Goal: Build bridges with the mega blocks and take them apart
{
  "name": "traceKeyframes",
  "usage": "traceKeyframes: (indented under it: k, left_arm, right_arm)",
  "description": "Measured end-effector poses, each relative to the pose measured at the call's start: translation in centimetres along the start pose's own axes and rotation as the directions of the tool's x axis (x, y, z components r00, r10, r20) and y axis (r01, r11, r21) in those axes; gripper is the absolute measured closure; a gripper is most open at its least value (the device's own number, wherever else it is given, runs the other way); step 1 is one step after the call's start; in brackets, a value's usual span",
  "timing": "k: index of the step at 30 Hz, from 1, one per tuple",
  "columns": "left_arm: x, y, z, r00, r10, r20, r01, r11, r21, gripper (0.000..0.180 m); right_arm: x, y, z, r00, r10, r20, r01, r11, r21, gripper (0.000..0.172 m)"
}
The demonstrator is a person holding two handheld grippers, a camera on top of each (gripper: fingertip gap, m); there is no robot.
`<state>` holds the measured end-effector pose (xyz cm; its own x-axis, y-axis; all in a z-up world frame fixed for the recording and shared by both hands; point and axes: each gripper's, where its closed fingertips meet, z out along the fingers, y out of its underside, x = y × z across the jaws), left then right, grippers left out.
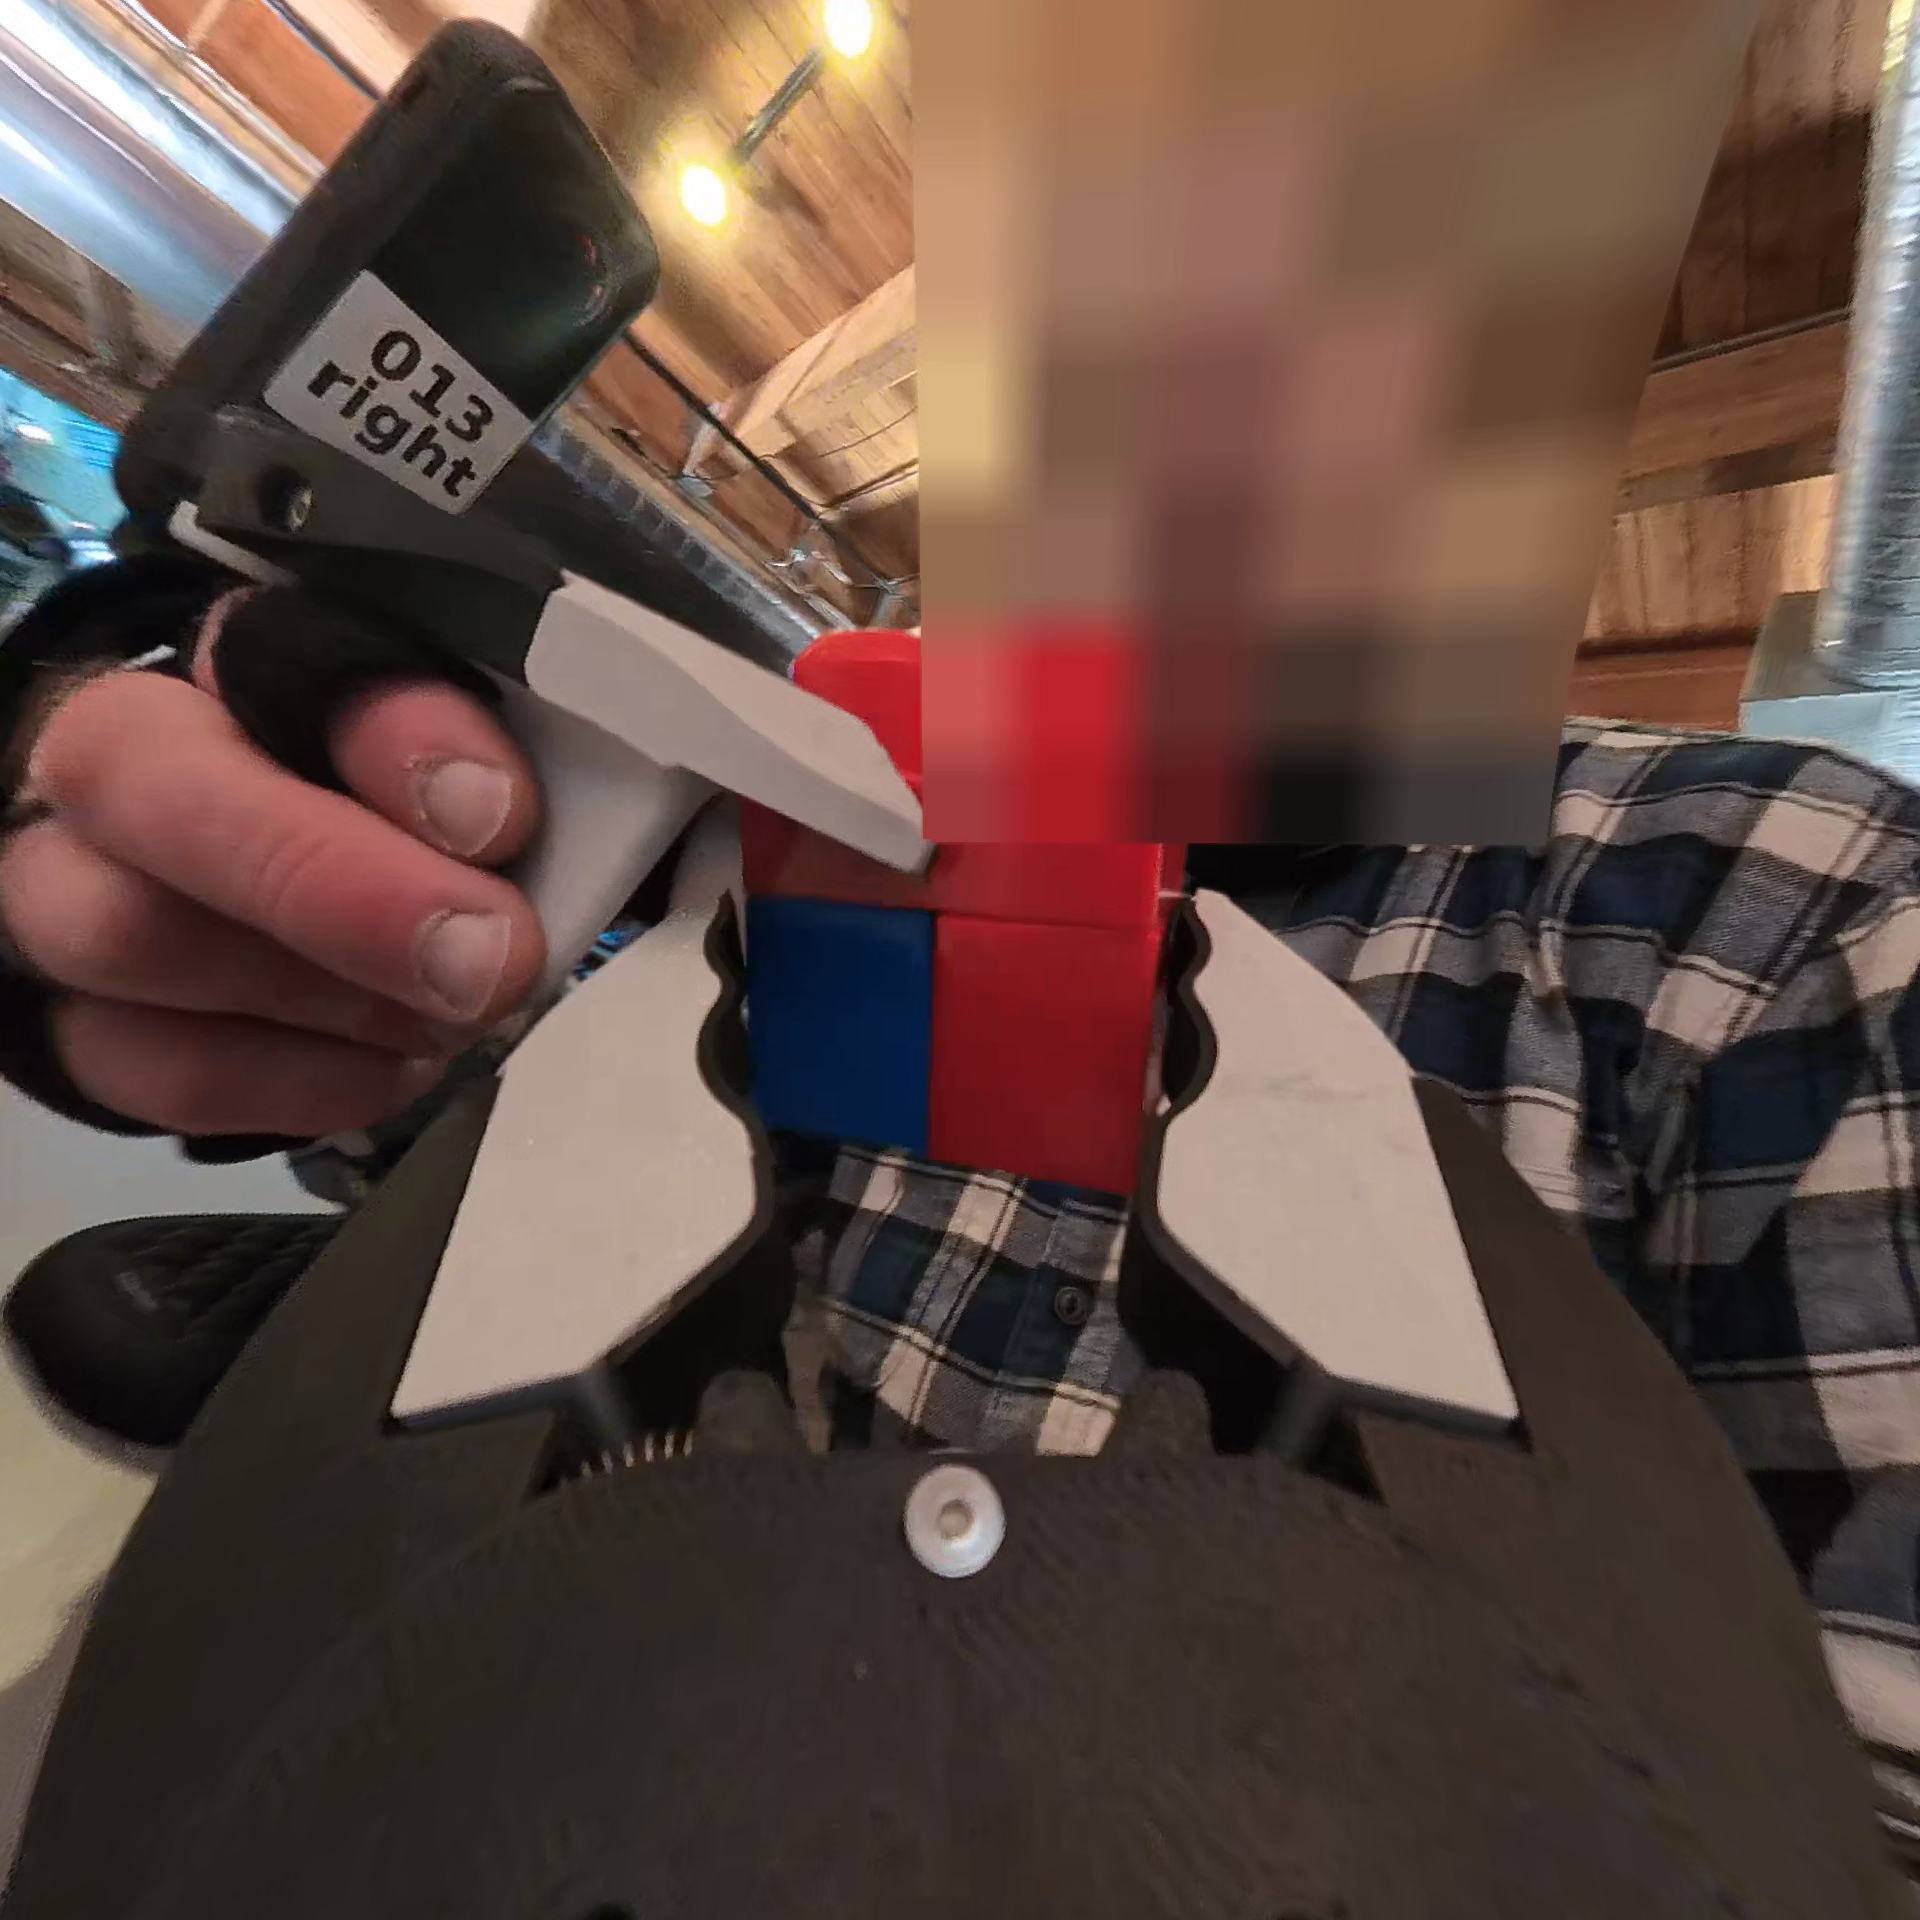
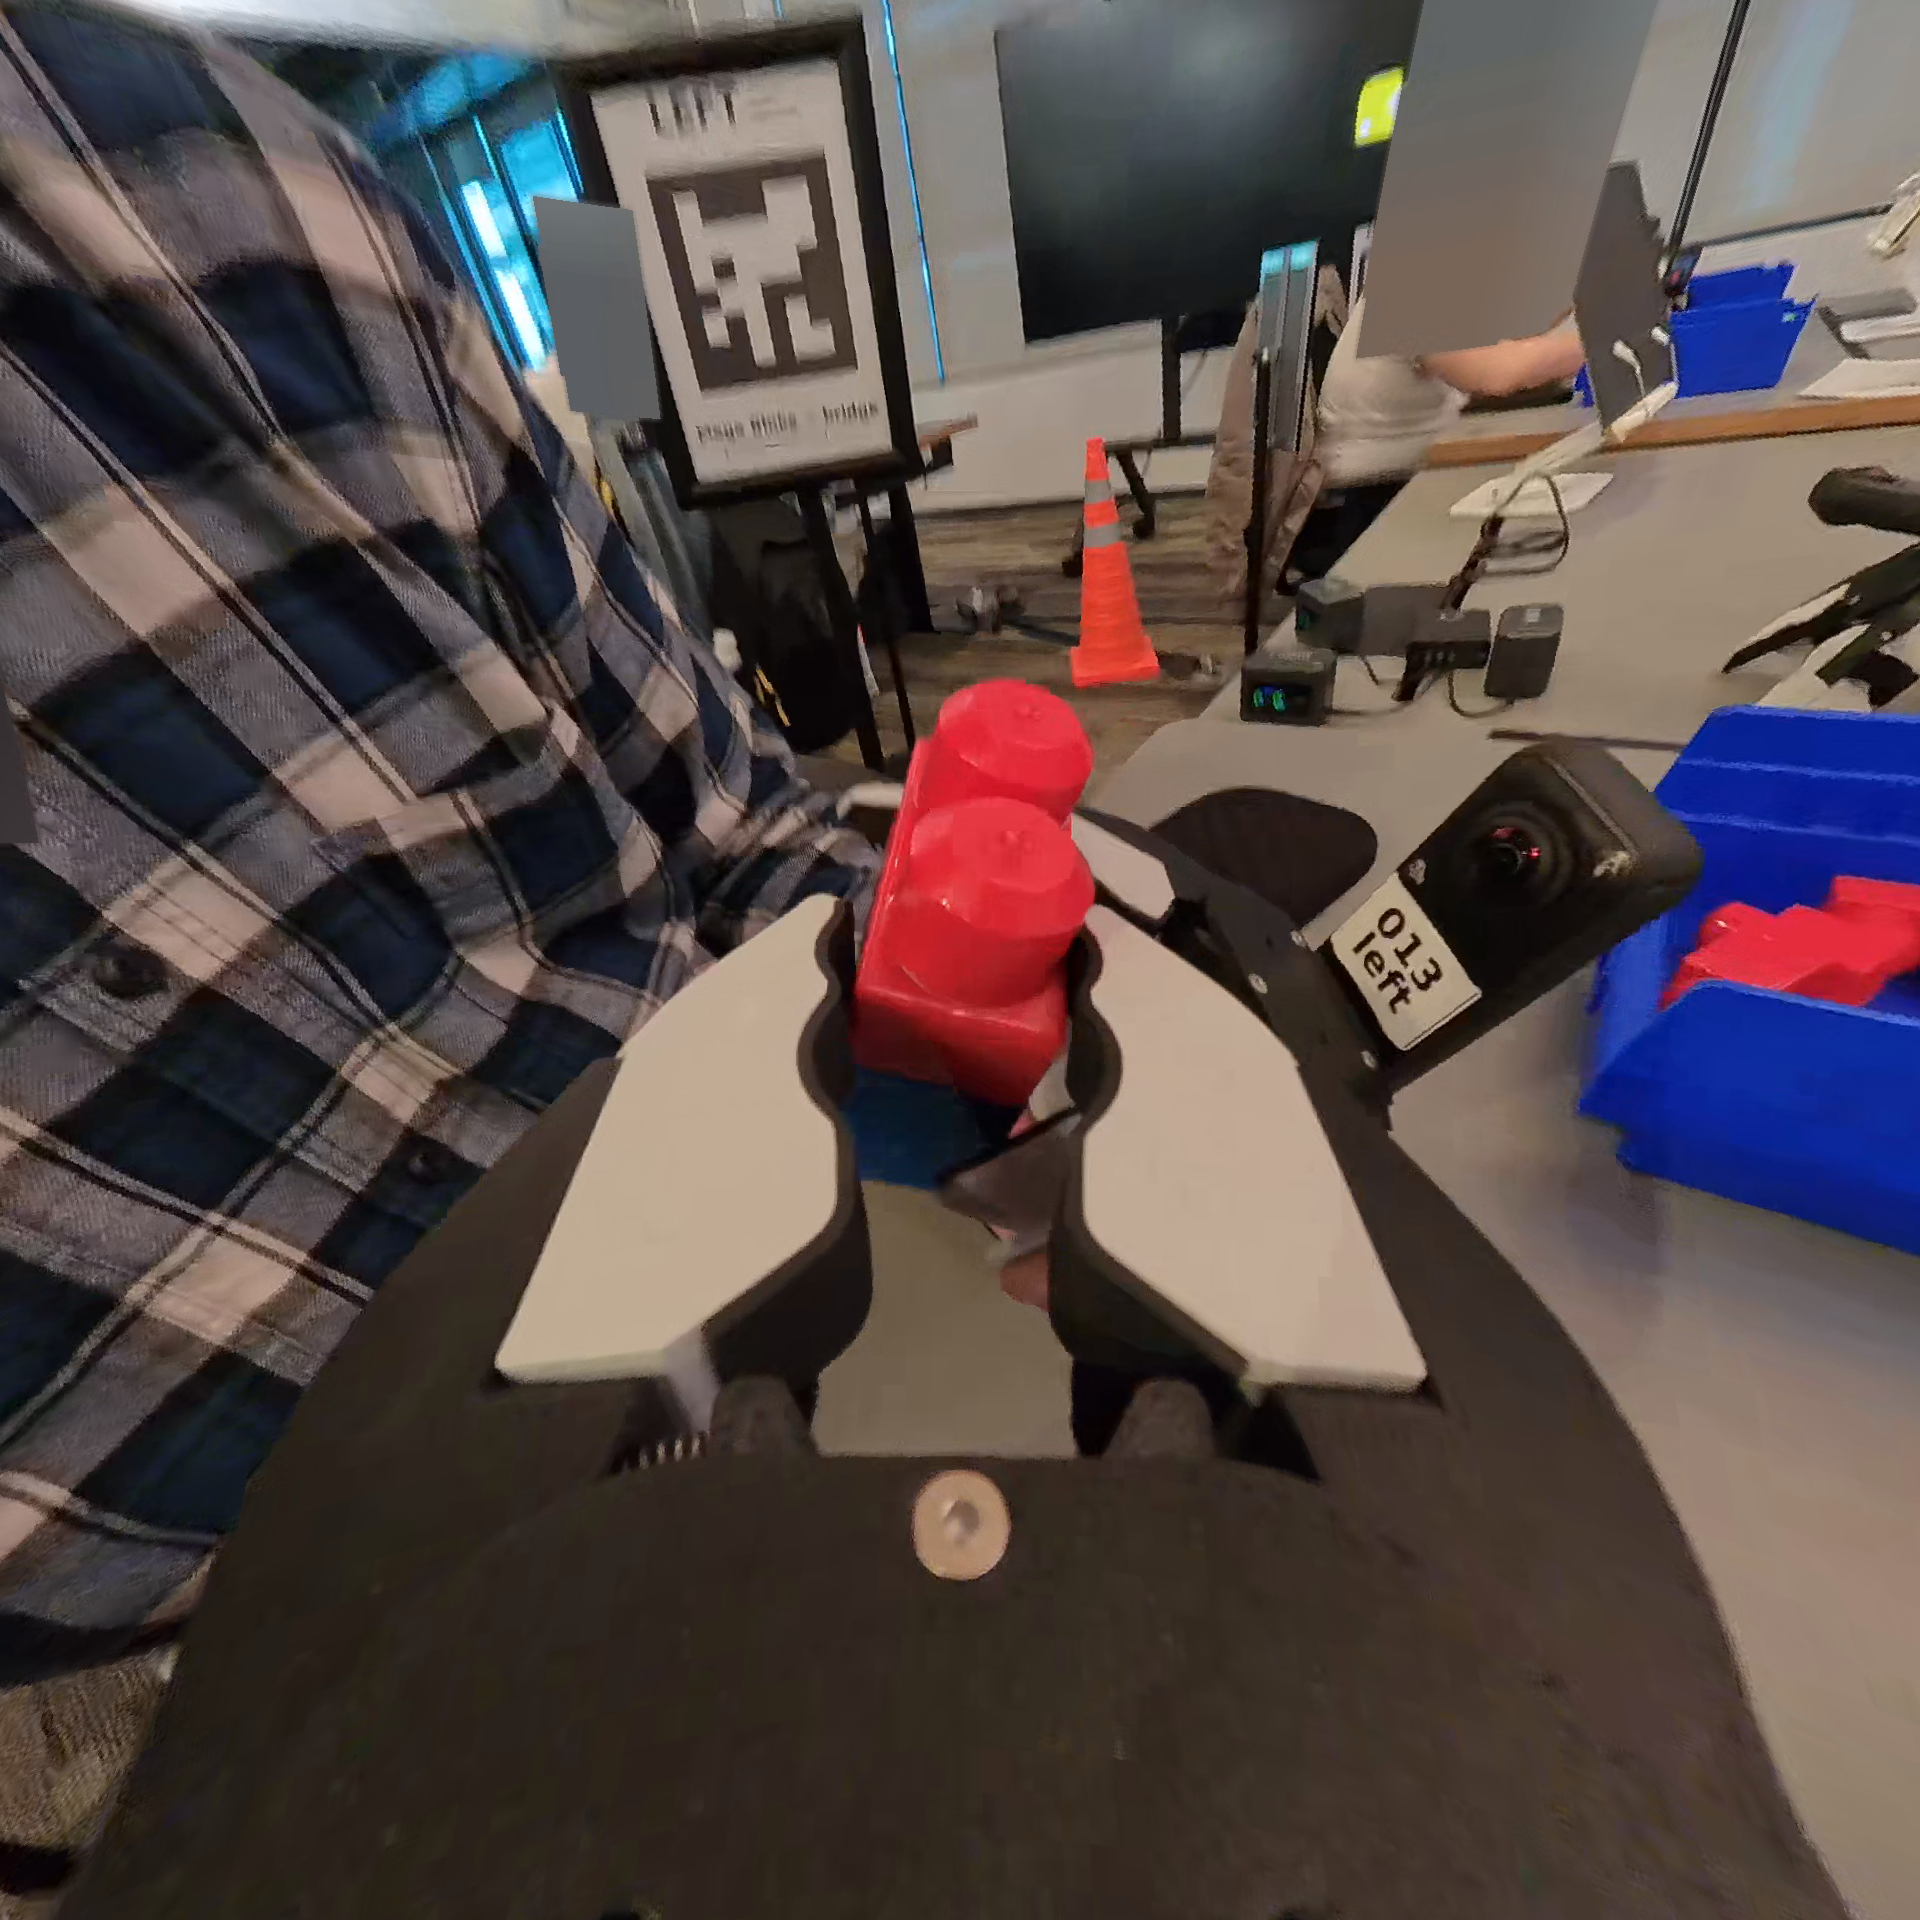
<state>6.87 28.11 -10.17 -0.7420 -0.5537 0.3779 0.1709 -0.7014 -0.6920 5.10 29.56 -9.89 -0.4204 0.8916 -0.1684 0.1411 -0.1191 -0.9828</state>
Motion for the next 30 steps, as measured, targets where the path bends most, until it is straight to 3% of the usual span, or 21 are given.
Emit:
traceKeyframes:
  k: [4, 9, 14, 18, 30]
  left_arm:
    - [-1.2, -0.9, -1.5, 0.977, 0.089, 0.193, -0.088, 0.996, -0.015, 0.102]
    - [-1.2, -2.7, -3.2, 0.878, 0.241, 0.414, -0.222, 0.970, -0.094, 0.105]
    - [-4.1, -1.5, -3.0, 0.761, 0.286, 0.582, -0.165, 0.954, -0.252, 0.117]
    - [-4.9, -1.5, -2.8, 0.746, 0.292, 0.599, -0.177, 0.953, -0.244, 0.136]
    - [-5.4, -1.7, -3.0, 0.715, 0.271, 0.645, -0.143, 0.959, -0.245, 0.140]
  right_arm:
    - [1.5, -1.1, -1.8, 0.995, 0.086, -0.045, -0.084, 0.995, 0.052, 0.133]
    - [3.6, -0.6, -3.1, 0.980, 0.138, -0.146, -0.135, 0.990, 0.034, 0.133]
    - [4.8, -0.6, -2.9, 0.965, 0.137, -0.222, -0.129, 0.990, 0.049, 0.133]
    - [4.9, -0.7, -2.6, 0.959, 0.125, -0.254, -0.116, 0.992, 0.051, 0.133]
    - [5.1, -0.6, -2.8, 0.951, 0.134, -0.278, -0.121, 0.991, 0.062, 0.133]
